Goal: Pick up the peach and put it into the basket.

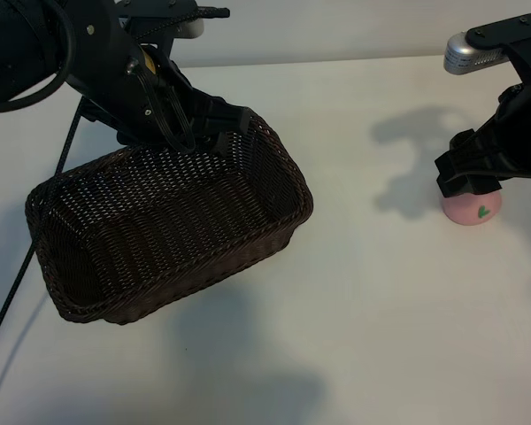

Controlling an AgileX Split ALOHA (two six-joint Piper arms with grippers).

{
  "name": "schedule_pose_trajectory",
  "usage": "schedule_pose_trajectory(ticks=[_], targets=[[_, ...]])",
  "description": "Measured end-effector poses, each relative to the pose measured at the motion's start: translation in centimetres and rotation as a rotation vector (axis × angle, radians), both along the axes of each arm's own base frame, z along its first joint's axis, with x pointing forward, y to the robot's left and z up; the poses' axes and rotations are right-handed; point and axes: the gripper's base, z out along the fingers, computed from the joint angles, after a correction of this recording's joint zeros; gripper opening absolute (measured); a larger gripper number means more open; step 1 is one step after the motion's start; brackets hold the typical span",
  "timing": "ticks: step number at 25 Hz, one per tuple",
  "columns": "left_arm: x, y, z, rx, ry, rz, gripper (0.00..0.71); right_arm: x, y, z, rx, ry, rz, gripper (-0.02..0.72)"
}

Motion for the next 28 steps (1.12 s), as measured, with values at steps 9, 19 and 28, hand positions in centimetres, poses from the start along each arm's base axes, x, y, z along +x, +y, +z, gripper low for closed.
schedule_pose_trajectory(ticks=[9, 19, 28], targets=[[0.00, 0.00, 0.00, 0.000, 0.000, 0.000, 0.592, 0.00, 0.00, 0.00, 0.000, 0.000, 0.000, 0.596], [0.00, 0.00, 0.00, 0.000, 0.000, 0.000, 0.592, 0.00, 0.00, 0.00, 0.000, 0.000, 0.000, 0.596], [0.14, -0.07, 0.06, -0.008, -0.017, 0.001, 0.592, 0.00, 0.00, 0.00, -0.002, -0.002, 0.007, 0.596]])
